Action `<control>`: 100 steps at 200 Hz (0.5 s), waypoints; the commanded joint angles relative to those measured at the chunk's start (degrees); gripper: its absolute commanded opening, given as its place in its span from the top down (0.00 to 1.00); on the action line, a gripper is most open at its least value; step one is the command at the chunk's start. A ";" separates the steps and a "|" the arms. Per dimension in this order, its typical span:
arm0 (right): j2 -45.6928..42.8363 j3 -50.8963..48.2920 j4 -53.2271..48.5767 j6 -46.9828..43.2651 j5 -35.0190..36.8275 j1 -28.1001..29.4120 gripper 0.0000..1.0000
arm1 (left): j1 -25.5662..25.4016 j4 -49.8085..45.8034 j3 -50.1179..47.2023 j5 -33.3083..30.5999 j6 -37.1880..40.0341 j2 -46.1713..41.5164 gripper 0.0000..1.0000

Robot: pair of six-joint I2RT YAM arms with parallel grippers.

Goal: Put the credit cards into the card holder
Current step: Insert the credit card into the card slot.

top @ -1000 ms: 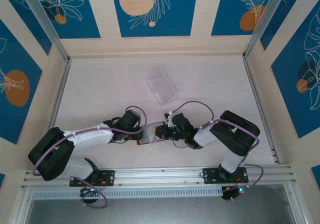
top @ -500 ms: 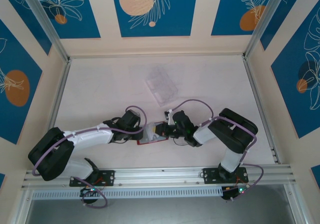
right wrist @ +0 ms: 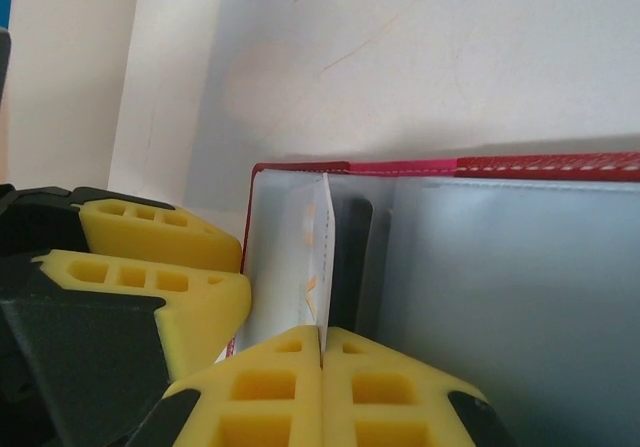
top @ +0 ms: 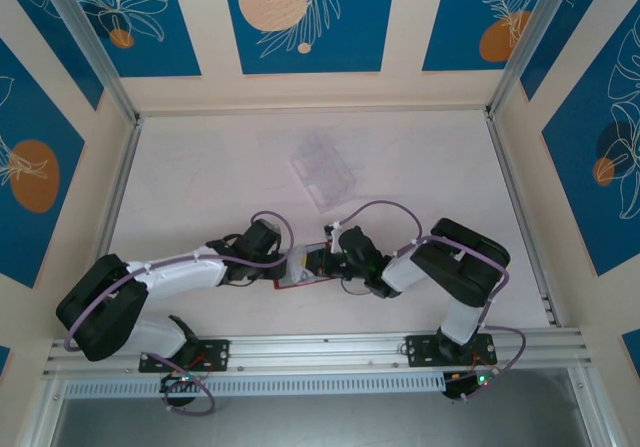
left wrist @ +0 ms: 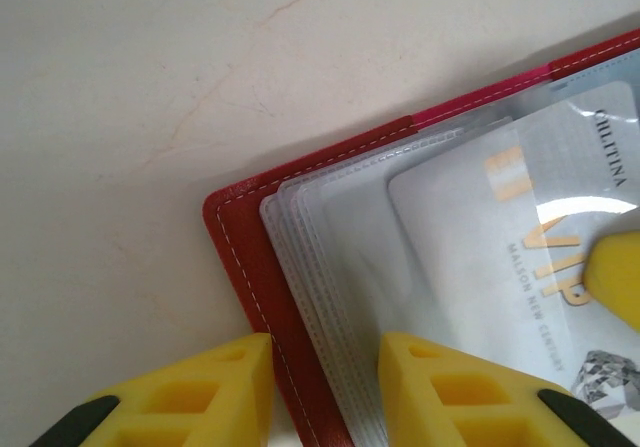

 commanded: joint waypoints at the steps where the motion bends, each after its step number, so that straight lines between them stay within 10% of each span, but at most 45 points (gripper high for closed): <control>1: 2.86 0.09 -5.53 -0.18 -0.13 1.77 1.00 | -0.81 -5.29 -1.07 -0.20 0.12 0.64 0.68; 100: 0.04 0.83 -11.09 -0.95 -5.99 0.98 0.77 | -0.81 -5.00 -1.75 -0.64 -0.58 0.29 0.68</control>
